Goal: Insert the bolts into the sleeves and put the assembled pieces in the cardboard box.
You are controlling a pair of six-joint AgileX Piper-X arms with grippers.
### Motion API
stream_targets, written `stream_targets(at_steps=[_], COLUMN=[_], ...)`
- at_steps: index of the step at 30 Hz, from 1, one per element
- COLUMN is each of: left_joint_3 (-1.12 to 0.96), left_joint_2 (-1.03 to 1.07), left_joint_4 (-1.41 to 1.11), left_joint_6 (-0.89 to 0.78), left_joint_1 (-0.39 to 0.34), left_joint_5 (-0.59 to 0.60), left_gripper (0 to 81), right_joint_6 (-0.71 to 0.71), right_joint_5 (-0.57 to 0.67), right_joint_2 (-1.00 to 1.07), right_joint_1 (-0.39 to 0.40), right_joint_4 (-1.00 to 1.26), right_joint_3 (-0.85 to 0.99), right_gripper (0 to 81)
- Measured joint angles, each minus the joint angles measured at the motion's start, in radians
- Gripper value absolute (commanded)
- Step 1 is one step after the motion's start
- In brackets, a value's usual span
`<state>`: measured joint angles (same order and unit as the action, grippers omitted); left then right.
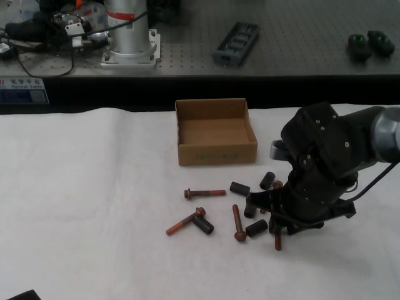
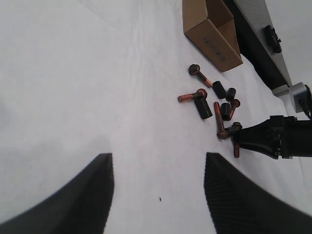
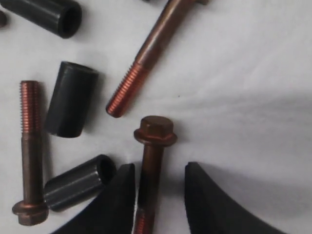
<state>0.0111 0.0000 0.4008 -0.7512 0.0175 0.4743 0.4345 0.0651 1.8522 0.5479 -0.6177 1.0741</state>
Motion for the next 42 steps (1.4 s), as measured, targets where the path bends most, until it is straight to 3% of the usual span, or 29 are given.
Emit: stream_targets(at_steps=[11,22,32,42], left_joint_3=[0.000,0.000,0.000,0.000], left_joint_2=[0.000,0.000,0.000,0.000], left_joint_4=[0.020,0.020,0.001,-0.175], left_joint_6=[0.000,0.000,0.000,0.028], left_joint_1=[0.000,0.000,0.000,-0.015], left_joint_5=[-0.033,-0.037,0.018,0.066], left_gripper=[40.7,40.7,40.7,34.7], right_joint_6=[0.022,0.036,-0.116,-0.214], right_joint_5=[-0.002,-0.002,0.087,0.087], right_joint_2=[0.008,0.023,-0.014,-0.281], right_joint_1=[0.000,0.000,0.000,0.000], right_joint_4=[0.016,0.038,0.010,-0.124], right_joint_3=[0.000,0.013,0.030,-0.075], right_gripper=[26.5,1.1,2.8,2.8])
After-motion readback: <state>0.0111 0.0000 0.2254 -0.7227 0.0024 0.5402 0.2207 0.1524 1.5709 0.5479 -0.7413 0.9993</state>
